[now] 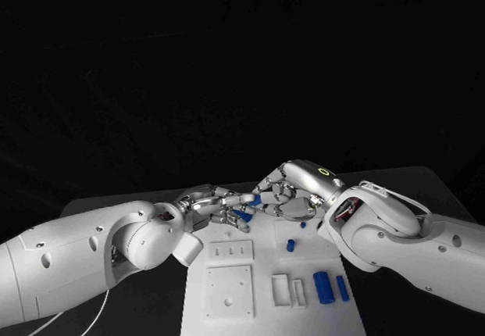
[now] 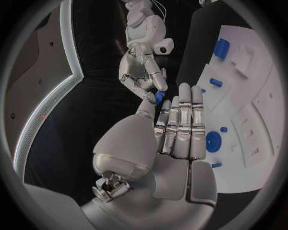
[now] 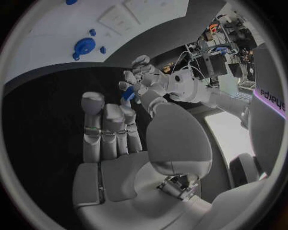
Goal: Assemble the parts on the task board
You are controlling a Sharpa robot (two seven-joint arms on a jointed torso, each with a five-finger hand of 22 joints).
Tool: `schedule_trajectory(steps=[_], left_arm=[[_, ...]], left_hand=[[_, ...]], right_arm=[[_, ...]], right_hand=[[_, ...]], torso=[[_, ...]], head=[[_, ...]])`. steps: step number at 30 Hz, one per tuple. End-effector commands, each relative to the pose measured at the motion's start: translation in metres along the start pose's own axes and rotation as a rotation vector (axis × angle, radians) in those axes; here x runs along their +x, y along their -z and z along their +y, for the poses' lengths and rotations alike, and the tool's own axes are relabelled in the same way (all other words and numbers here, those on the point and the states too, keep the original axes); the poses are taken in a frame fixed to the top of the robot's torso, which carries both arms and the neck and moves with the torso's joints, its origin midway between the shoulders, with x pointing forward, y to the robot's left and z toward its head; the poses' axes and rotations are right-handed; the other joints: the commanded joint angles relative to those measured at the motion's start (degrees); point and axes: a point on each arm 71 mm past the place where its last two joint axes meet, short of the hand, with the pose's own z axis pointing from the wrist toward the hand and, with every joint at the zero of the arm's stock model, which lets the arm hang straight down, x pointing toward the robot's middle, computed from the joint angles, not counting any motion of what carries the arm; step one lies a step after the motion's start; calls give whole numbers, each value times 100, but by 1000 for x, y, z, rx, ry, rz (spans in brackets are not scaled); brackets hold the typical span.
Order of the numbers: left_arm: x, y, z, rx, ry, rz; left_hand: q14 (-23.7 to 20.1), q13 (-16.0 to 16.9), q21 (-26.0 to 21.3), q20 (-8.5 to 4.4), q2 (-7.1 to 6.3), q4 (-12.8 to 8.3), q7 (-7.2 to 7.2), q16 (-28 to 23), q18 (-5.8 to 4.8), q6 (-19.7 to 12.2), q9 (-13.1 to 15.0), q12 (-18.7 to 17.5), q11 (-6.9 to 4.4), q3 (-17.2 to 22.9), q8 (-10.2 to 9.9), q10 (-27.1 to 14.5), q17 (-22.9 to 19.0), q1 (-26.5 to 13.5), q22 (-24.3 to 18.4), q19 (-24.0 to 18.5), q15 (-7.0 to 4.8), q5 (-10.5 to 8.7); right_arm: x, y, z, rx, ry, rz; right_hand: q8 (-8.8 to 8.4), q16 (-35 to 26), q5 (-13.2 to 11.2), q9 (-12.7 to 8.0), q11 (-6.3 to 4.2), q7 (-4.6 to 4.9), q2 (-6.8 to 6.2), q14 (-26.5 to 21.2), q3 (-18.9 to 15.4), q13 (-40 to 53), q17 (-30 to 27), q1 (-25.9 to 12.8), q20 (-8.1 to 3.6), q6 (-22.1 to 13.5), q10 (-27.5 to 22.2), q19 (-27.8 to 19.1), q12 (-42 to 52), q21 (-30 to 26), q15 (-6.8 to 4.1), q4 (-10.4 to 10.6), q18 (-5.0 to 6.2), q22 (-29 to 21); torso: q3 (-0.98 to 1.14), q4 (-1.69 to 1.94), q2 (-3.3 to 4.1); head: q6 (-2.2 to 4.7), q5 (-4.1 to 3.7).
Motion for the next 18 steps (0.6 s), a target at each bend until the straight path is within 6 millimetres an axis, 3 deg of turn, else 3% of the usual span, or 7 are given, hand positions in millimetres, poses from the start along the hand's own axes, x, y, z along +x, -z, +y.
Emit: schedule_trajectory(steps=[1,6,7,8,9,18], left_arm=[[1,-1,-3,34,17,-10],[1,-1,-3,41,17,-12],[1,-1,-3,42,17,-12],[2,-1,-3,42,17,-11],[2,-1,-3,43,17,-10],[3,-1,-4,47,12,0]], left_hand=[[-15,0,42,-10,124,-114,-27,25,-113,139,36,29,-24,39,48,152,11,108,20,-46,-40,70],[-17,-2,142,-39,236,-318,-41,46,-116,294,68,20,-50,93,39,317,26,234,92,-94,-58,59],[-19,-2,166,-46,263,-375,-43,50,-114,322,77,21,-57,130,41,352,29,278,110,-107,-62,-64],[-21,-1,196,-56,305,-454,-40,51,-112,348,87,20,-62,208,42,383,32,343,133,-123,-68,-340],[-23,0,235,-64,327,-534,-37,55,-111,401,106,22,-69,299,53,453,35,390,162,-142,-70,-496],[-42,2,686,-60,160,-893,-69,94,-86,602,398,20,-117,943,48,759,72,38,524,-462,-76,-546]], right_arm=[[1,0,1,-4,6,12],[2,0,1,-4,5,12],[2,0,1,-4,5,12],[2,0,1,-4,5,12],[2,0,1,-3,5,11],[2,-1,0,-1,5,11]], right_hand=[[32,-32,0,6,-13,10,-10,23,-42,2,-3,2,-38,-27,18,290,-12,32,-29,8,-76,388],[32,-32,0,6,-13,10,-10,23,-42,2,-3,2,-38,-27,18,290,-12,32,-29,8,-76,388],[32,-32,0,6,-13,10,-10,23,-42,2,-3,2,-38,-27,18,290,-12,32,-29,8,-76,388],[32,-32,0,6,-13,10,-10,23,-42,2,-3,2,-38,-27,18,290,-12,32,-29,8,-76,388],[32,-32,0,6,-13,10,-10,23,-42,2,-3,2,-38,-27,18,290,-12,32,-29,8,-76,388],[32,-39,7,6,-13,9,0,24,-49,8,-4,2,-38,-27,21,290,-8,26,-29,15,-77,387]], torso=[[-1,2,0],[2,1,-1],[2,2,0],[2,2,0],[2,2,0],[4,-1,0]], head=[[-4,2],[-4,3],[-4,3],[-4,3],[-4,3],[1,0]])
